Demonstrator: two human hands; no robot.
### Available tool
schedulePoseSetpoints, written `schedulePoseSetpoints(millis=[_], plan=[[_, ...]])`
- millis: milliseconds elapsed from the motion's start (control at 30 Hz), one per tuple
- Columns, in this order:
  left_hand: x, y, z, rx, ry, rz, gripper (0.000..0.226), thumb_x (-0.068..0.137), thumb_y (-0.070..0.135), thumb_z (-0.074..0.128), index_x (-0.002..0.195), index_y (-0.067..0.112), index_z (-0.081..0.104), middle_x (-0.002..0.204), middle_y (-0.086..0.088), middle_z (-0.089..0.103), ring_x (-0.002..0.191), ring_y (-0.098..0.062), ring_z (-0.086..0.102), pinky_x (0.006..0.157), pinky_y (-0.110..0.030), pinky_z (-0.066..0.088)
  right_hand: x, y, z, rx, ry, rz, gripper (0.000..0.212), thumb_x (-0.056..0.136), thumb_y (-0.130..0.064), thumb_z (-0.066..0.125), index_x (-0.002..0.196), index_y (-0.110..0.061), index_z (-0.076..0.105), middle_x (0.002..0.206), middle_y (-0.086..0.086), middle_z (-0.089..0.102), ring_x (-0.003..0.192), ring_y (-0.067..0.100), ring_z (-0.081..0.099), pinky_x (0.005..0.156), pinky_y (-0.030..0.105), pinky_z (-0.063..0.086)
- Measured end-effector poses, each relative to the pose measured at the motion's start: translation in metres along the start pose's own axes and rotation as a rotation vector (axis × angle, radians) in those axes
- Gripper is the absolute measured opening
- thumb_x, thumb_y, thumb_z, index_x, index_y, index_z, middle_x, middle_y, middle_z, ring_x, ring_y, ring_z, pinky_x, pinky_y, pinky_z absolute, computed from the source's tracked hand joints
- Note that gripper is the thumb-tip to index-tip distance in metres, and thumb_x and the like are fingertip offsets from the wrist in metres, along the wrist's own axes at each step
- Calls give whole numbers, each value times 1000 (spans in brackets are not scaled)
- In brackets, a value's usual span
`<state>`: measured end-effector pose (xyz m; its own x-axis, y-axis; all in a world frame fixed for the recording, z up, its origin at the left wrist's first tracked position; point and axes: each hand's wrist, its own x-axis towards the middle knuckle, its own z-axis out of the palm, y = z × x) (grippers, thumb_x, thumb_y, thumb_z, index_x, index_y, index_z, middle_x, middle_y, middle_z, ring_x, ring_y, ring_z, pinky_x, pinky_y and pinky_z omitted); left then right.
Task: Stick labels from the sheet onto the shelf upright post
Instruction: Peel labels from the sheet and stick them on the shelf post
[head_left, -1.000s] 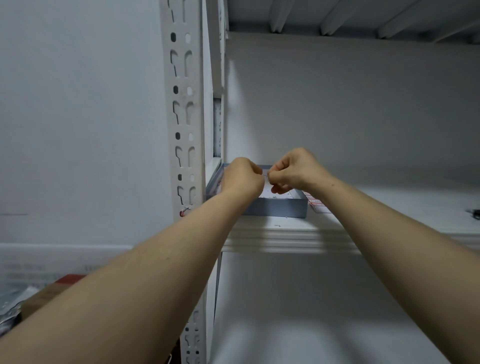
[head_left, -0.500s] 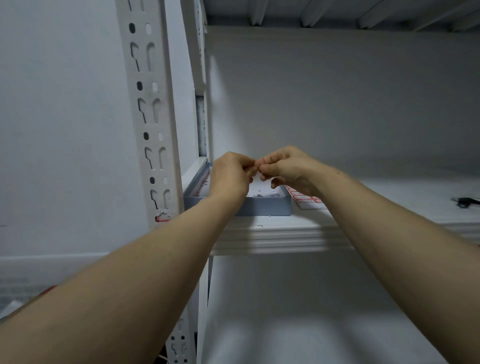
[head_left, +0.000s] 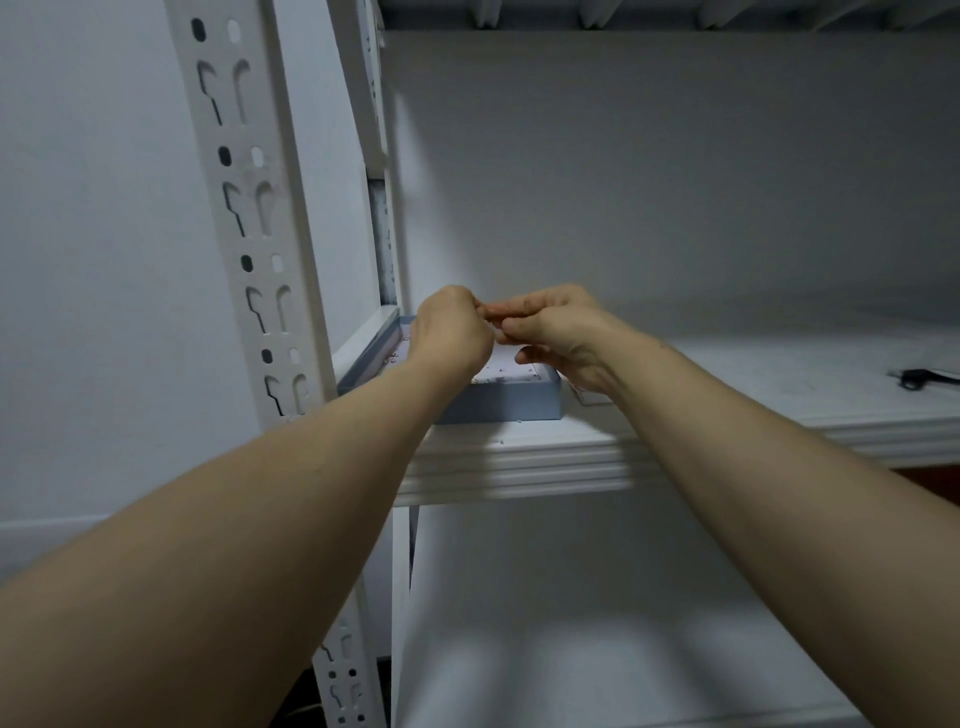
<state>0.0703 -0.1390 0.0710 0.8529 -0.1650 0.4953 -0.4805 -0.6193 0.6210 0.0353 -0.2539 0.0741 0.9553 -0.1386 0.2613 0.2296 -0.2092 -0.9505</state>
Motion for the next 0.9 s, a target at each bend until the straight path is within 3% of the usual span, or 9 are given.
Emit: schedulePoseSetpoints(millis=[100, 233, 367, 533, 600, 700, 800, 867, 900], plan=[[-2, 5, 0, 14, -2, -26, 18, 91, 3, 44, 91, 2, 62, 93, -12, 61, 82, -30, 56, 68, -33, 44, -2, -2, 5, -83, 80, -45, 26, 85, 9, 51, 100, -2, 69, 83, 9, 67, 66, 8, 61, 48, 15, 43], [1, -3, 0, 13, 72, -54, 31, 89, -2, 40, 70, 19, 51, 81, -4, 49, 74, -20, 41, 66, -30, 34, 1, -8, 3, 77, 271, -23, 22, 83, 10, 49, 75, -6, 63, 73, 10, 65, 50, 10, 63, 43, 18, 48], [-2, -6, -4, -41, 56, -46, 28, 90, 21, 59, 70, 3, 68, 62, -5, 62, 61, -27, 52, 64, -34, 49, -2, -7, 3, -55, 188, -1, 17, 81, 8, 55, 75, -6, 64, 70, 11, 66, 55, 13, 64, 52, 22, 53], [-2, -5, -4, 12, 112, -57, 39, 91, 41, 57, 79, 6, 70, 80, -9, 70, 78, -29, 63, 73, -39, 54, 2, -8, 5, -134, 238, -15, 21, 84, 7, 52, 74, -8, 63, 69, 8, 64, 56, 14, 62, 53, 23, 50], [-2, -5, -4, 17, 97, -78, 40, 93, 40, 51, 83, 6, 70, 83, -10, 70, 81, -29, 63, 74, -39, 54, 2, -8, 4, -171, 238, -27, 18, 84, 7, 53, 82, -6, 64, 69, 8, 65, 56, 15, 63, 52, 24, 49], [-1, -5, -4, 86, 57, -81, 19, 90, 22, 59, 86, 7, 71, 88, -12, 69, 83, -30, 63, 65, -34, 49, -2, -6, 5, -239, 226, -60, 16, 81, 7, 59, 90, -5, 64, 67, 8, 67, 46, 14, 62, 47, 24, 49], [-5, -5, -8, 147, 60, -91, 22, 85, 31, 67, 82, 9, 70, 82, -9, 69, 80, -30, 64, 64, -34, 51, -6, -5, 3, -381, 260, -104, 7, 78, -7, 68, 72, -11, 69, 62, 3, 69, 34, 11, 55, 46, 25, 44], [-8, -4, -9, 174, 89, -111, 39, 84, 47, 64, 80, 8, 67, 79, -6, 68, 77, -27, 63, 62, -33, 49, -8, -6, 2, -434, 292, -113, 23, 77, -22, 72, 56, -15, 66, 56, 1, 69, 36, 11, 55, 49, 26, 46], [-10, -3, -9, 183, 85, -104, 38, 86, 46, 61, 83, 8, 67, 82, -6, 69, 80, -27, 64, 63, -33, 49, -9, -7, 2, -426, 307, -113, 29, 77, -28, 72, 52, -16, 63, 54, 1, 68, 39, 14, 59, 51, 29, 48]])
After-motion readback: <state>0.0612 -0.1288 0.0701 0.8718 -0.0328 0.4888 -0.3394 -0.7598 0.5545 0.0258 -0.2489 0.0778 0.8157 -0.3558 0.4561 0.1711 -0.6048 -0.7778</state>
